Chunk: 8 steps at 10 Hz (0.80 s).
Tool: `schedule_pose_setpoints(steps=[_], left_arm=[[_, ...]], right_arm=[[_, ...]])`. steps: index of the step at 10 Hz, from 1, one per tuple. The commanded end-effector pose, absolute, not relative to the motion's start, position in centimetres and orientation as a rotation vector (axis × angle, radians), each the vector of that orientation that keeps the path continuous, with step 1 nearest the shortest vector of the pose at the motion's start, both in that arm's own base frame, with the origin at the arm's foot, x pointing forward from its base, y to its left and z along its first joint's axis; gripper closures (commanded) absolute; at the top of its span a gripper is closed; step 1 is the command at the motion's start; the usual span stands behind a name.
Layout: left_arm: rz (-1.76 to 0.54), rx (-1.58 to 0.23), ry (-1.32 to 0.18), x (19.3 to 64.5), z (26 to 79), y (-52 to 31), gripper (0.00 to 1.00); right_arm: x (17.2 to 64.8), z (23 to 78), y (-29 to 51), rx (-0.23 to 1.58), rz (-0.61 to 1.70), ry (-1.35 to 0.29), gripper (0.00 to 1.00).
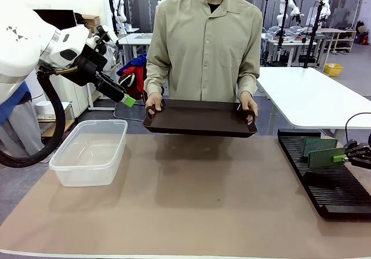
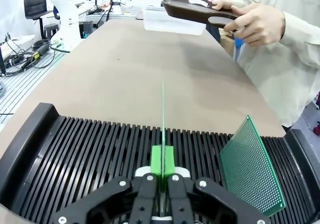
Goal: Sort PCBs into racks and boxes based on the side picked up.
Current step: If the short side of the Blank PCB is picked up, insert it into the PCB Rack ; if the long side is picked up, place it in the Organizing box.
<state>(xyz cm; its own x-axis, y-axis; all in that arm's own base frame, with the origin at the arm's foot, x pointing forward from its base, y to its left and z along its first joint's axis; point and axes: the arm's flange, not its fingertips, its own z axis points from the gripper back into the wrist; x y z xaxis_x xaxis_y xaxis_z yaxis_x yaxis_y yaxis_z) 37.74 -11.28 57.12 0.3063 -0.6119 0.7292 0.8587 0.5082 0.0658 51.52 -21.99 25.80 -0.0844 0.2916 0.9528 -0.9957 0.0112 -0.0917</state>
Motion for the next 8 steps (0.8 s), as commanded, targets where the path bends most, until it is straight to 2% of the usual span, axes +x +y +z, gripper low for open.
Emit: schedule_pose_setpoints(steps=[1,8], left_arm=[[-1.008,-0.369,-0.772,37.7,57.0,-11.2,0.0],[-1.008,-0.369,-0.772,37.7,57.0,-11.2,0.0]], right_arm=[[50.5,24.1,-22.2,0.926,1.44,-1.046,0.98],[50.2,22.8,-21.9,0.896,1.505,-0.966,0.98]])
